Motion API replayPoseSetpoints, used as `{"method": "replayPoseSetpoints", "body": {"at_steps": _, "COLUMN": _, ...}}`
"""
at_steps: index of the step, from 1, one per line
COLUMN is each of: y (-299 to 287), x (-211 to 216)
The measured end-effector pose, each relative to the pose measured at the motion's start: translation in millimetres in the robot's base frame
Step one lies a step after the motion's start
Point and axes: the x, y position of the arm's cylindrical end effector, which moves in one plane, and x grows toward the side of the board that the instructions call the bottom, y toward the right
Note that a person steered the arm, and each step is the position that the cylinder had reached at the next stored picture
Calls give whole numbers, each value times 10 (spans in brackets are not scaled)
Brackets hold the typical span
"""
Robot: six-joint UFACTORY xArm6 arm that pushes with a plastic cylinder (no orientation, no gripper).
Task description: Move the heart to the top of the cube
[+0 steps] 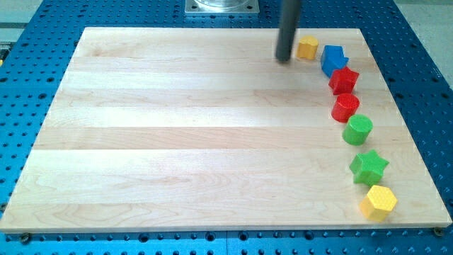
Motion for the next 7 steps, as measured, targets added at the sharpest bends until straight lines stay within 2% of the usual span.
{"method": "replayPoseSetpoints", "body": {"at_steps": 1, "y": 331, "x": -89}}
{"method": "replayPoseSetpoints", "body": {"at_steps": 3, "y": -115, "x": -243}}
{"method": "replayPoseSetpoints", "body": {"at_steps": 4, "y": 366, "x": -504}}
{"method": "replayPoseSetpoints", "body": {"at_steps": 7, "y": 381, "x": -476}}
